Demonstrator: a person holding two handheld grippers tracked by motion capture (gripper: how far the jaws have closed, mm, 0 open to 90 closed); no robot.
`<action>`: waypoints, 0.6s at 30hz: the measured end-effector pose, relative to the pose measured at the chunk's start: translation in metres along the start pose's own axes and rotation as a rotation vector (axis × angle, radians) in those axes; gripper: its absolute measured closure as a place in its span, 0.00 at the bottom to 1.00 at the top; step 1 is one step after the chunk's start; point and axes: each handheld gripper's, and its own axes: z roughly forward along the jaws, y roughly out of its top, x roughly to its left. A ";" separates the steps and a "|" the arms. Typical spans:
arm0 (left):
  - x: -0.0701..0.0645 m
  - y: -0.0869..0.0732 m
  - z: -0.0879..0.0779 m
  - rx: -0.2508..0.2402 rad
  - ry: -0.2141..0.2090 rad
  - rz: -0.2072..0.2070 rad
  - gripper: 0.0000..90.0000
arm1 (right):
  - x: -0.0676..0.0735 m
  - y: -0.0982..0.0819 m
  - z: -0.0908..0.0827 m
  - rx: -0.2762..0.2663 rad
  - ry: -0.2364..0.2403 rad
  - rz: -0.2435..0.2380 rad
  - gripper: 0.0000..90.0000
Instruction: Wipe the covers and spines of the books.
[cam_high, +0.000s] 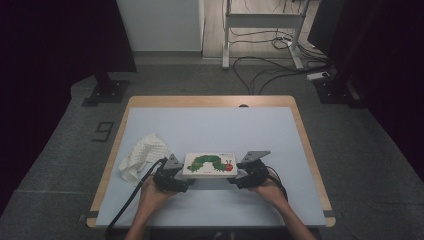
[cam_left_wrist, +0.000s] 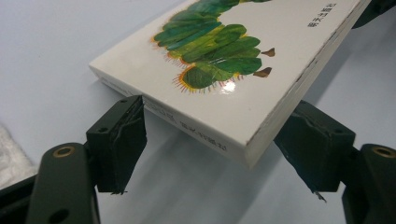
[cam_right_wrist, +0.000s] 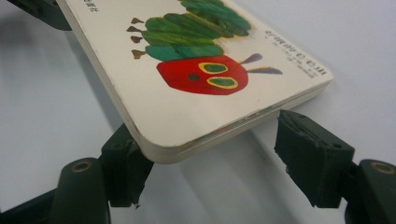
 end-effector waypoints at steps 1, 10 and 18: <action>-0.001 -0.001 0.001 0.001 -0.003 -0.003 0.28 | 0.000 -0.002 0.001 0.002 0.001 -0.001 0.32; -0.006 -0.011 0.004 0.009 0.002 0.007 0.30 | 0.004 -0.010 0.003 0.012 0.015 -0.004 0.33; -0.008 -0.016 0.008 0.029 -0.009 0.004 0.30 | 0.007 -0.015 0.002 0.017 0.007 -0.017 0.32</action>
